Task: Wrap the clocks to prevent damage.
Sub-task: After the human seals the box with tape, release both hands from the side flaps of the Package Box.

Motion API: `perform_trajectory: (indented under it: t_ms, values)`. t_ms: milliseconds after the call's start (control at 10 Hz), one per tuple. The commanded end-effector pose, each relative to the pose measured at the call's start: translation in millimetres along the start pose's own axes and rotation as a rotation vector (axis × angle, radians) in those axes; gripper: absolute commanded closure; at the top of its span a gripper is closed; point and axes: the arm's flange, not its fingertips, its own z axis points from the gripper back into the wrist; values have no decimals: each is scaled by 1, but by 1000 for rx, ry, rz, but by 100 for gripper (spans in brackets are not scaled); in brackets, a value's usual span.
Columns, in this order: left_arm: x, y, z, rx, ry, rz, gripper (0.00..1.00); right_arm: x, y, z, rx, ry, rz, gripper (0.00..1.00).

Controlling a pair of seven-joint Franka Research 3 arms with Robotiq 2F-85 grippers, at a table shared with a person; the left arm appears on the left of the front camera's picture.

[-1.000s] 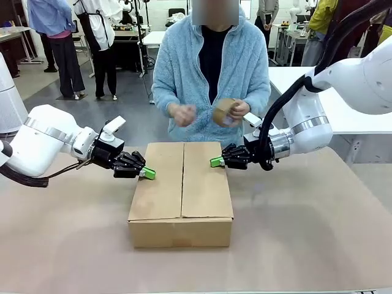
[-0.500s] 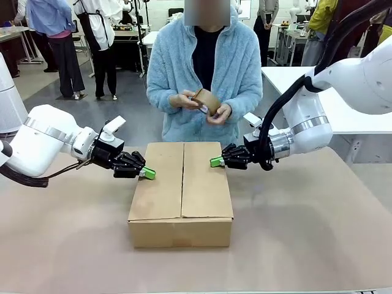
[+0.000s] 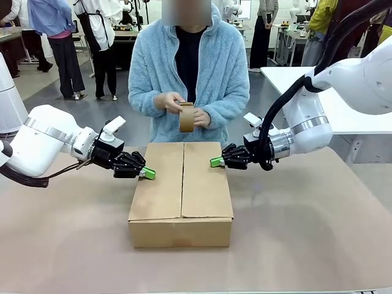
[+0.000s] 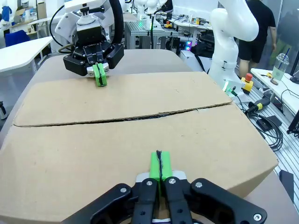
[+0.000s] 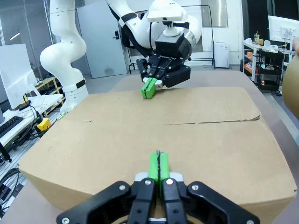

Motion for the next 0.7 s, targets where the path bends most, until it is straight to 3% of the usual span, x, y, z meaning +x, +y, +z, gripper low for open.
perform_trajectory:
  t_ms: [0, 600]
  values:
    - [-3, 3, -1, 2, 2, 4, 100, -2, 1, -1, -22, 15, -1, 99]
    - [-3, 3, -1, 2, 2, 4, 100, -2, 1, -1, -22, 15, -1, 99]
